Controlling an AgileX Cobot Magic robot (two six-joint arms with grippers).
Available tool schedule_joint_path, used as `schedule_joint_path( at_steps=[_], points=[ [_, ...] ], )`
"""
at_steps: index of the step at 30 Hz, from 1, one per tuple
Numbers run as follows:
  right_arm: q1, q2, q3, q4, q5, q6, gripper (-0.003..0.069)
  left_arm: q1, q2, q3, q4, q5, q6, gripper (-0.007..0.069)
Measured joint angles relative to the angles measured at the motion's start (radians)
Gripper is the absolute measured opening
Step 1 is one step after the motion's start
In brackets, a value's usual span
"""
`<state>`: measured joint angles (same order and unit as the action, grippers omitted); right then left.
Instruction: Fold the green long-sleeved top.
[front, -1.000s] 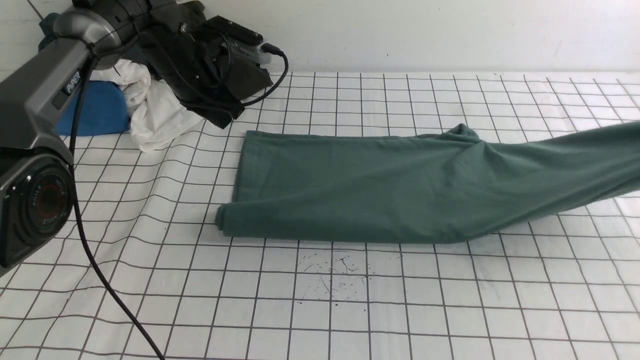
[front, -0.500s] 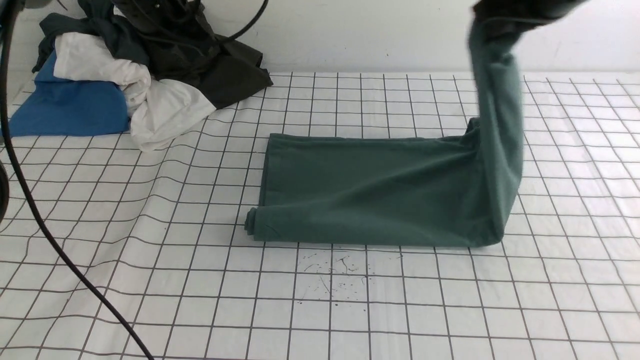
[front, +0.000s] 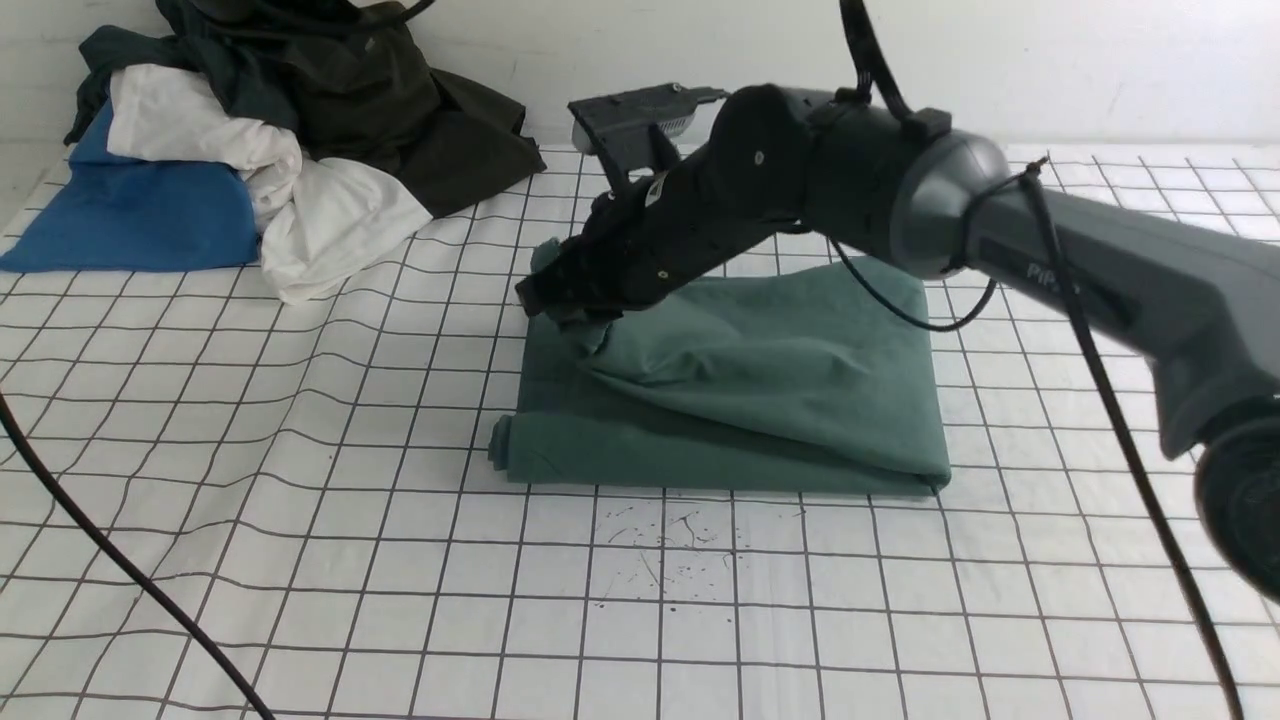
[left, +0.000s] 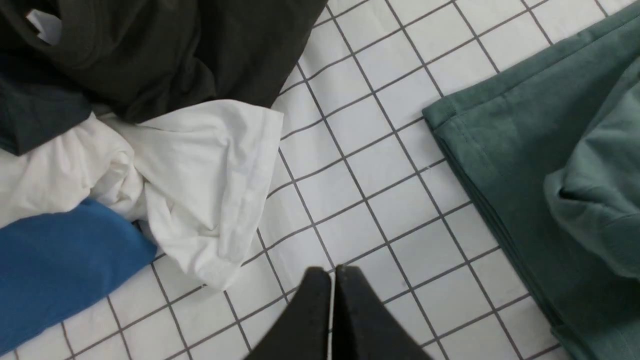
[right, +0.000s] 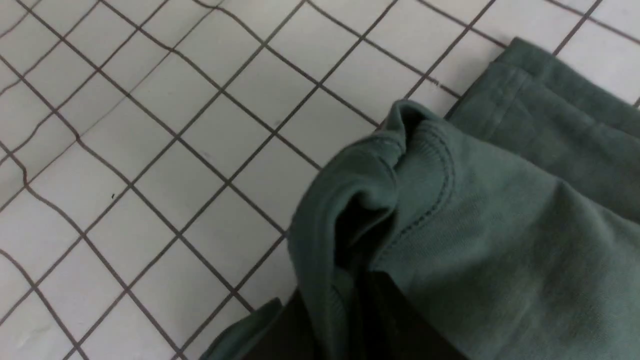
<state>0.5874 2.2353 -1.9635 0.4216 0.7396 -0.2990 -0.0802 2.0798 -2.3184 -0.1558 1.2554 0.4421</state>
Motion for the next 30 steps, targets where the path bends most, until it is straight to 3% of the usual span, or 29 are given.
schedule_joint_path(
  at_steps=[4,5,7,11,15,18,20,22,26,30],
  points=[
    [-0.018,-0.012,-0.023,0.068,0.019,-0.039,0.0368,0.000,0.000,0.000,-0.038,0.000,0.000,-0.0008],
    [-0.020,-0.013,-0.026,0.068,0.022,-0.039,0.0379,0.000,0.000,0.000,-0.041,0.000,0.000,-0.0008],
    [-0.052,-0.035,-0.077,0.054,0.113,-0.045,0.0501,-0.004,0.000,0.000,-0.077,0.001,0.003,-0.0008],
    [-0.125,-0.081,-0.171,-0.060,0.308,-0.045,0.0556,-0.034,0.000,0.014,-0.123,0.000,0.029,-0.0008],
    [-0.198,-0.097,-0.207,-0.198,0.467,-0.044,0.0496,-0.095,0.006,0.065,-0.140,-0.001,0.042,-0.0008],
    [-0.265,-0.097,-0.160,-0.268,0.495,-0.008,0.0366,-0.166,0.046,0.143,-0.146,-0.004,0.045,-0.0008],
    [-0.282,-0.097,-0.131,-0.271,0.496,-0.001,0.0307,-0.185,0.071,0.178,-0.139,-0.005,0.045,-0.0008],
    [-0.305,-0.097,-0.037,-0.264,0.496,0.003,0.0183,-0.225,0.127,0.250,-0.097,-0.012,0.035,-0.0008],
    [-0.307,-0.092,0.156,-0.219,0.490,-0.023,0.0020,-0.255,0.222,0.366,0.000,-0.029,-0.005,-0.0008],
    [-0.307,-0.063,0.287,-0.209,0.391,-0.033,-0.0010,-0.256,0.233,0.389,0.010,-0.045,-0.020,-0.0008]
  ],
)
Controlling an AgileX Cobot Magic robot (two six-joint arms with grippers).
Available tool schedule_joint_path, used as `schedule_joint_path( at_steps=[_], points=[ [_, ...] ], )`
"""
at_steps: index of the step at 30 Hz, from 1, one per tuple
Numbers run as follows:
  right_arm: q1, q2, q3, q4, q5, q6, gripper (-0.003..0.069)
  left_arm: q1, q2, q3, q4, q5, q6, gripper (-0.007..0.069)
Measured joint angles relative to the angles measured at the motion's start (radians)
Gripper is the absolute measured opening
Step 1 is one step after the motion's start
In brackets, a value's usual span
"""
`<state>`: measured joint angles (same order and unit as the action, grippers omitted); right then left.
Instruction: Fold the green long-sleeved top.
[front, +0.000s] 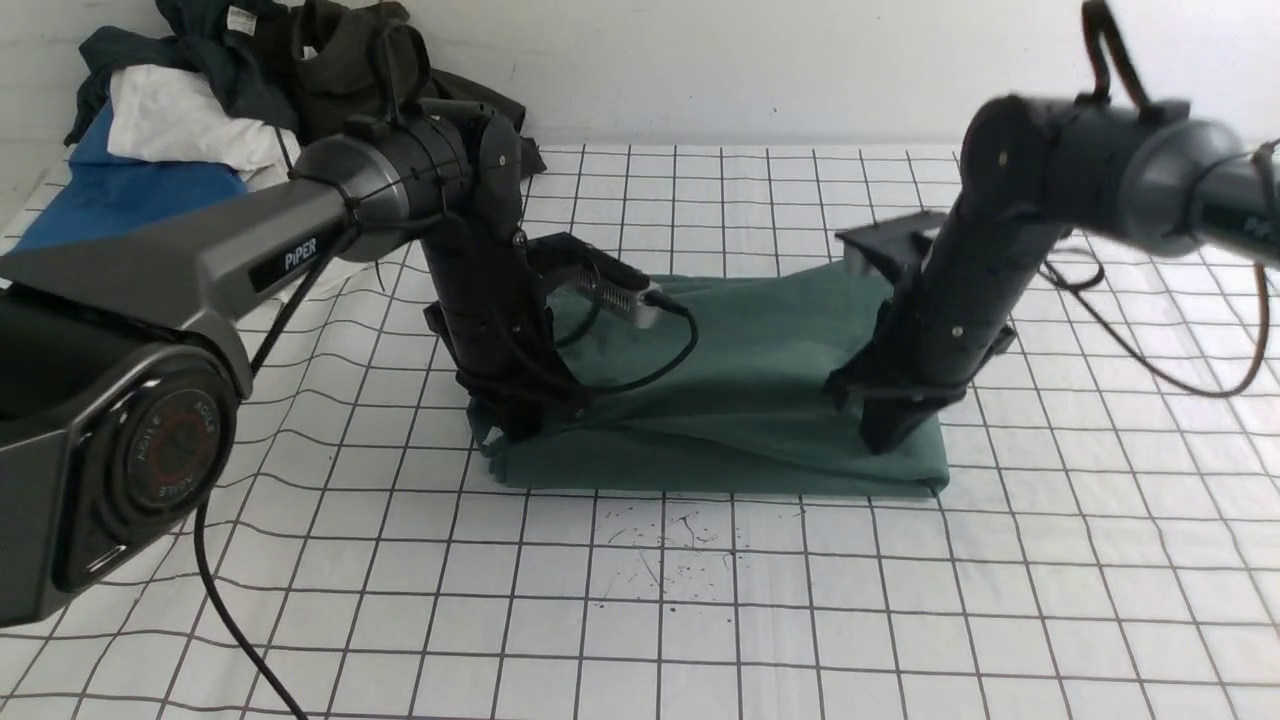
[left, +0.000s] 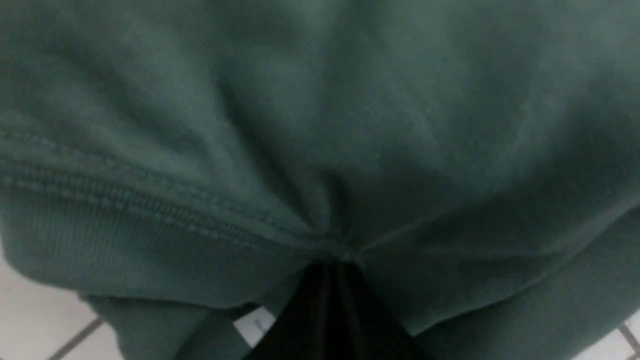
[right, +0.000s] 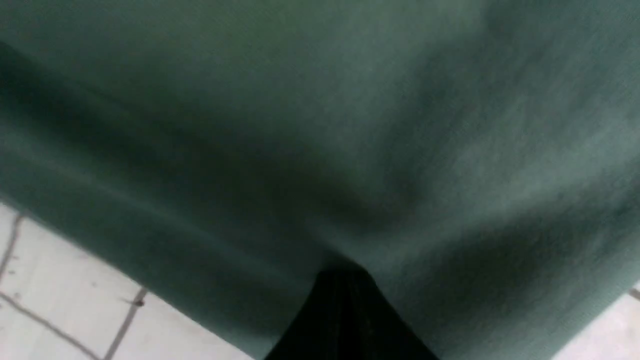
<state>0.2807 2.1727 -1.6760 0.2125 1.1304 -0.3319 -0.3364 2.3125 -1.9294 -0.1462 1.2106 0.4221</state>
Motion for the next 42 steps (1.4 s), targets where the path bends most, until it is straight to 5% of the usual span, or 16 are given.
schedule_joint_path(
  at_steps=[8,22,31,42],
  points=[
    [0.000,-0.032,-0.026,0.001,-0.012,0.000,-0.0013,0.000,-0.089,0.017,0.010,0.000,0.000,-0.0008],
    [0.000,-0.516,-0.137,0.001,0.013,0.004,-0.0014,0.000,-0.712,0.095,0.091,0.026,-0.061,-0.0008],
    [0.000,-0.864,0.133,0.025,-0.095,0.005,-0.0014,0.000,-1.228,0.654,0.253,0.000,-0.208,-0.0008],
    [-0.001,-1.345,0.681,0.247,-0.558,-0.153,-0.0014,0.000,-1.944,1.325,0.361,-0.254,-0.509,-0.0008]
  ],
)
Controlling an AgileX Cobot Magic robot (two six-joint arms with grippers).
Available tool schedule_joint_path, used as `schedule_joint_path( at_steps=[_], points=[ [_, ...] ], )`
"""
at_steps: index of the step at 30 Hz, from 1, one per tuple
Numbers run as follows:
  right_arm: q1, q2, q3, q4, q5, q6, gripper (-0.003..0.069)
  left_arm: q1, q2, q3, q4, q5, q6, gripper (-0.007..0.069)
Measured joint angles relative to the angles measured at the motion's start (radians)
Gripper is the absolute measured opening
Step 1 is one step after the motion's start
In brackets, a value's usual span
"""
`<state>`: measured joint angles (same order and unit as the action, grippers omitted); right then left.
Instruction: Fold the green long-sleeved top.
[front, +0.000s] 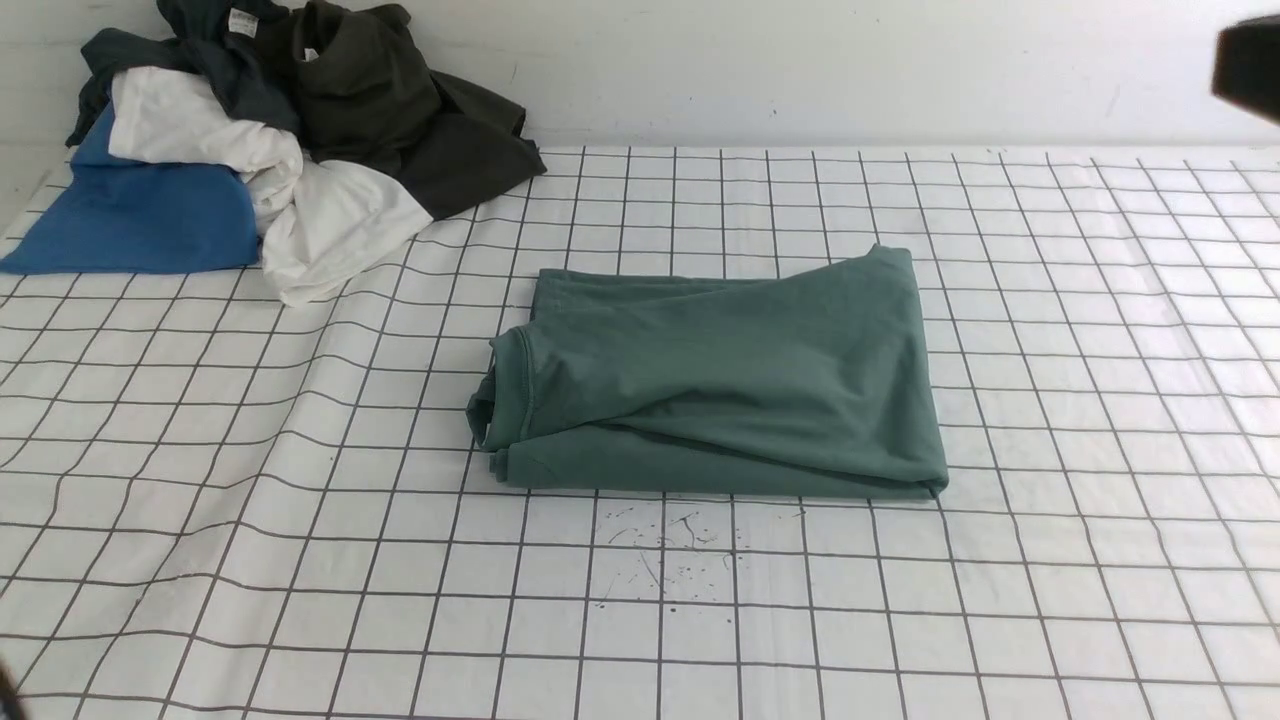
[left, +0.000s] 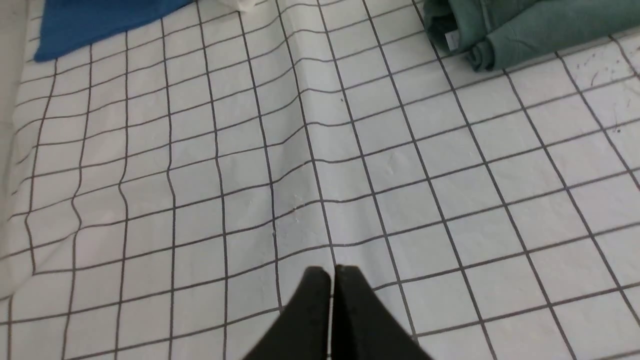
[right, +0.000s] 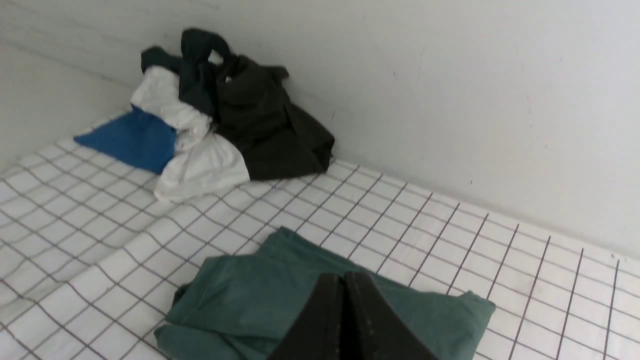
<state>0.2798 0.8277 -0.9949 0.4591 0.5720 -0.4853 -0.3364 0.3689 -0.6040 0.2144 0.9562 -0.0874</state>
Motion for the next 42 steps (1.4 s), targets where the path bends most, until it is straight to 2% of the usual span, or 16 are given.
schedule_joint_path(
  at_steps=[8,17,39,42],
  points=[
    [0.000,-0.176,0.187,0.105,-0.167,-0.047,-0.0014,0.000,-0.234,0.121,0.007,-0.066,-0.026,-0.0008],
    [0.000,-0.267,0.204,0.122,-0.178,-0.060,-0.0014,0.000,-0.251,0.126,0.014,-0.069,-0.010,-0.0008],
    [0.000,-0.301,0.205,0.126,0.062,-0.067,-0.0014,0.000,-0.251,0.126,0.014,-0.069,-0.010,-0.0008],
    [0.000,-0.316,0.237,0.125,0.035,-0.067,-0.0014,0.000,-0.251,0.126,0.014,-0.069,-0.010,-0.0008]
  ],
)
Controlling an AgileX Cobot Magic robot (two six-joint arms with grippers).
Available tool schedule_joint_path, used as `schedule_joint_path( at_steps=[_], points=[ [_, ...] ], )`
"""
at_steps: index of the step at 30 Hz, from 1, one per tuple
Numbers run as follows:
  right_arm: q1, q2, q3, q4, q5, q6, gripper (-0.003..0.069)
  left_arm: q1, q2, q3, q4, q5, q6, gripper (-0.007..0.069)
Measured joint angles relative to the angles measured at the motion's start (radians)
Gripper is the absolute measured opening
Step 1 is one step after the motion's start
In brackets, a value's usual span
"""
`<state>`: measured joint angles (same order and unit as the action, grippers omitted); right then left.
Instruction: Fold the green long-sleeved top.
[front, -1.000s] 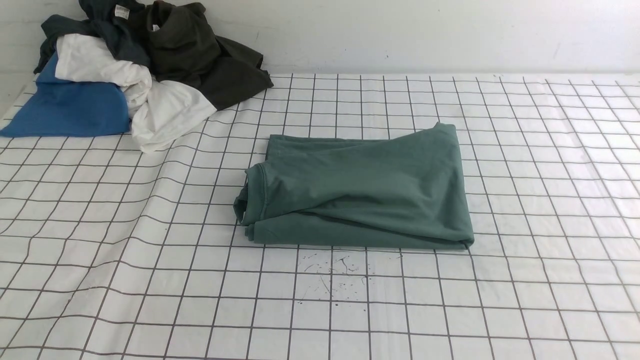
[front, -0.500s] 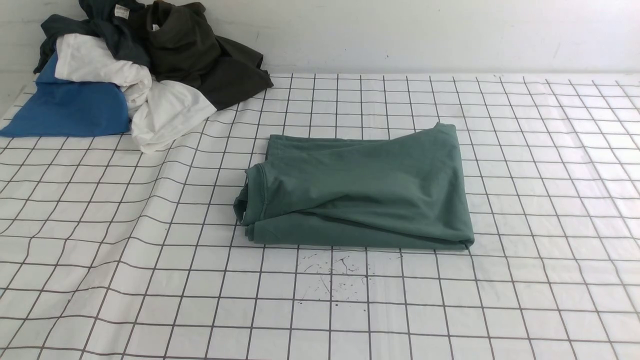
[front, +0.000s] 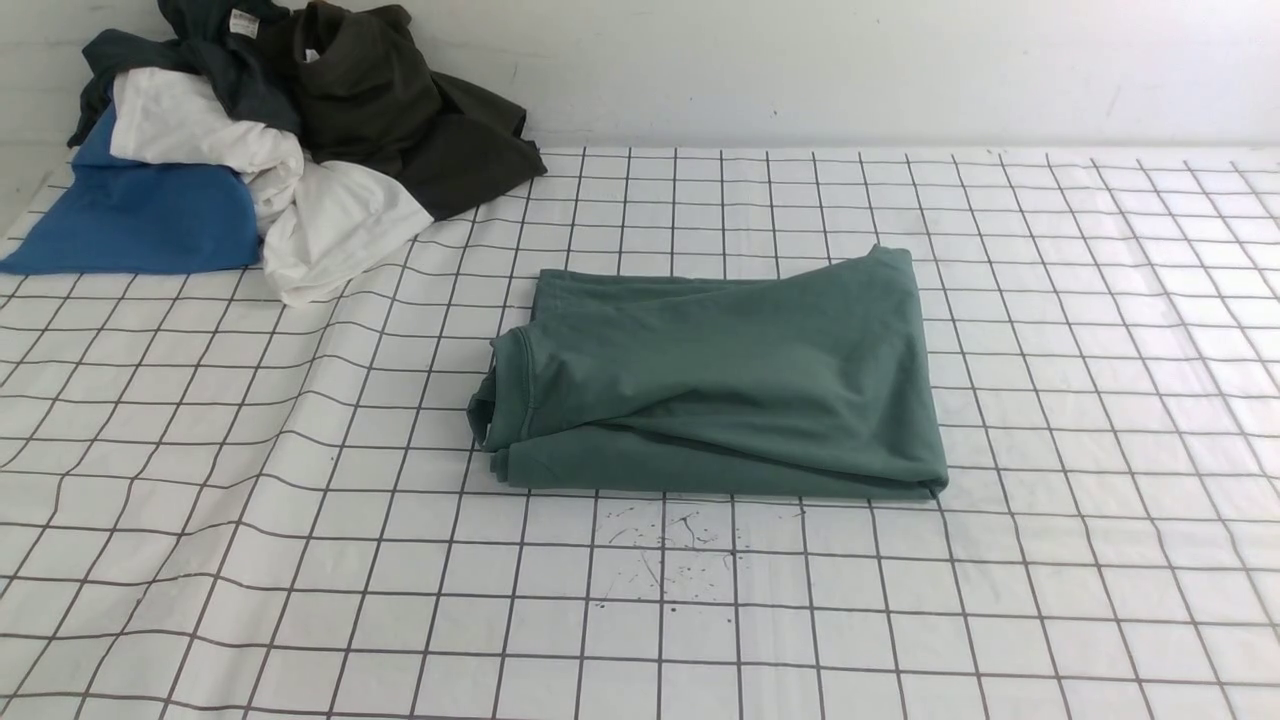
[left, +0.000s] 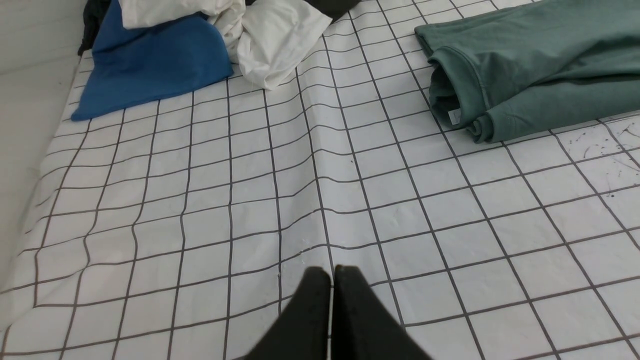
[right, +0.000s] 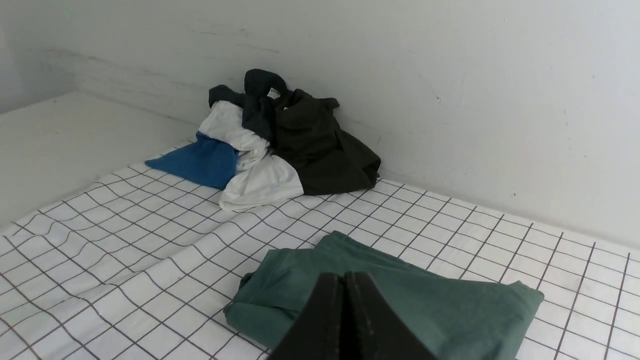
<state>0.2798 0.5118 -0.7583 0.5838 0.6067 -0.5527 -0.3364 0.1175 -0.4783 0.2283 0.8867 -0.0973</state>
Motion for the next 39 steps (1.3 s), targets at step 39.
schedule_joint_path(
  at_steps=[39],
  points=[
    [-0.375,-0.521,0.784,-0.531,-0.252,0.542,-0.0014,0.000,0.000,0.000,0.000,0.005,0.000,-0.0008]
  ],
)
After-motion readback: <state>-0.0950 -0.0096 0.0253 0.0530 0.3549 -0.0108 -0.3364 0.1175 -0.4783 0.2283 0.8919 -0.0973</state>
